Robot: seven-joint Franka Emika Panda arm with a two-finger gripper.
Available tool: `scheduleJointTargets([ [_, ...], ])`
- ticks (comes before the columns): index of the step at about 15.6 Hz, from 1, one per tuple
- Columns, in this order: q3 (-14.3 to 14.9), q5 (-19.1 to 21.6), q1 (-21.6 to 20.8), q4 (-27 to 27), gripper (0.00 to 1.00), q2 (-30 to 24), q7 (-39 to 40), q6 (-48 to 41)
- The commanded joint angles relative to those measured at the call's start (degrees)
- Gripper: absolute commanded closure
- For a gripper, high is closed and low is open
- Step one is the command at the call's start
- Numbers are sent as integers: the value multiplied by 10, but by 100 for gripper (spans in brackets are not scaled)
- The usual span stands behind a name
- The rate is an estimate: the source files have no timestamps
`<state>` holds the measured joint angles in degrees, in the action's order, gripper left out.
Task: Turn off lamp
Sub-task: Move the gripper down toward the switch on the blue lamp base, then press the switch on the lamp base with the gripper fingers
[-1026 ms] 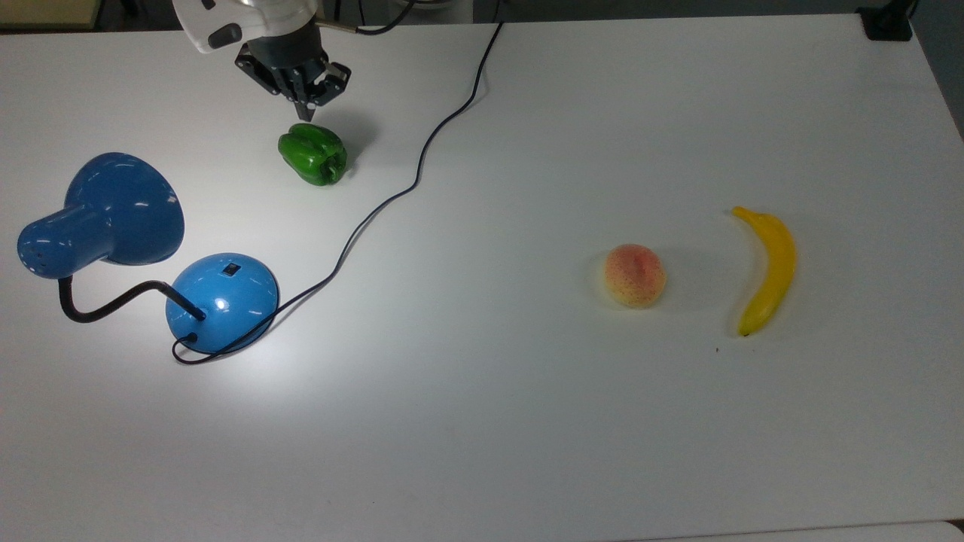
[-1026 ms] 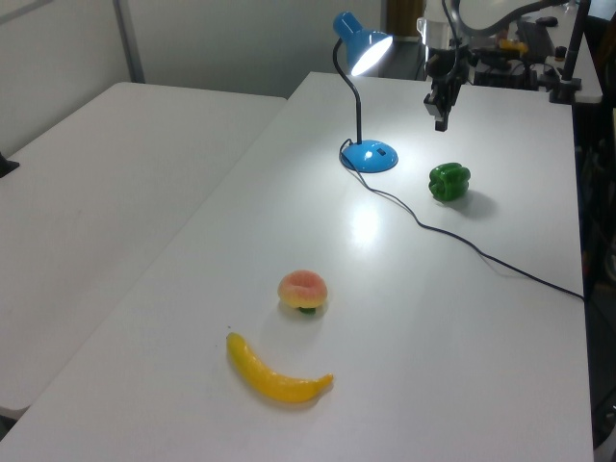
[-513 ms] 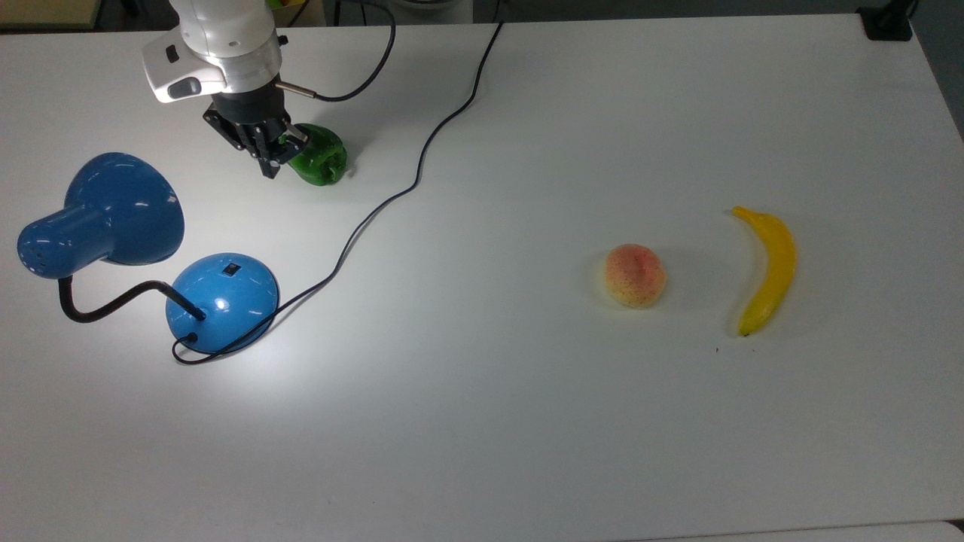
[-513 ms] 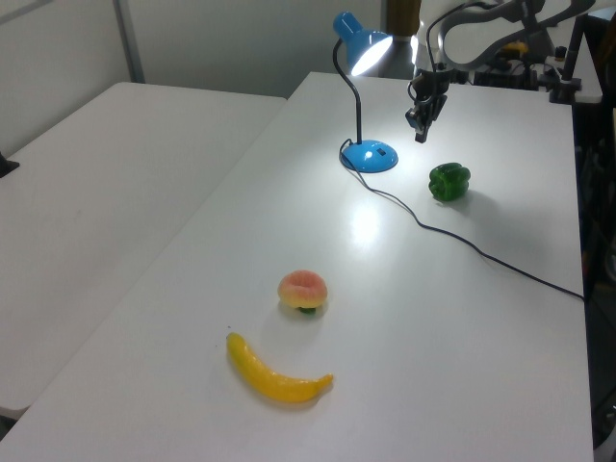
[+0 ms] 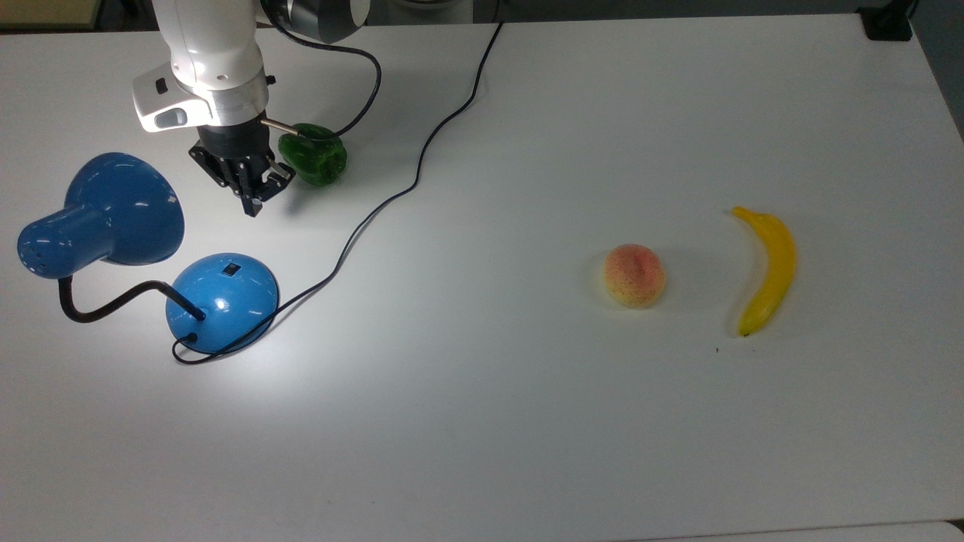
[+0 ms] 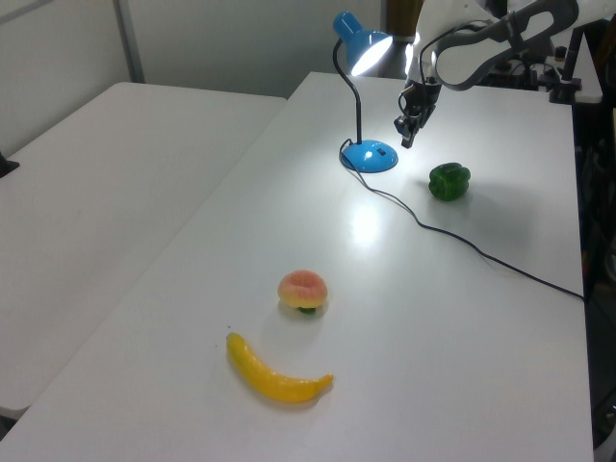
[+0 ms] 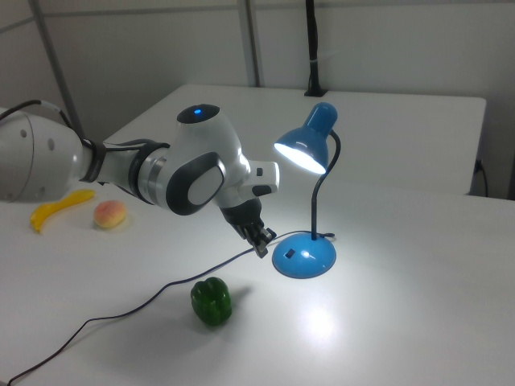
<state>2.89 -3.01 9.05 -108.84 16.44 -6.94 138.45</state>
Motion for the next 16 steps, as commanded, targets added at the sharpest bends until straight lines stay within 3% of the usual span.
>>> scheduleJointTargets([
  [1, -1, -8, 4, 0, 100, 17, -13, 51],
  [16, -1, -7, 14, 13, 100, 71, -13, 173],
])
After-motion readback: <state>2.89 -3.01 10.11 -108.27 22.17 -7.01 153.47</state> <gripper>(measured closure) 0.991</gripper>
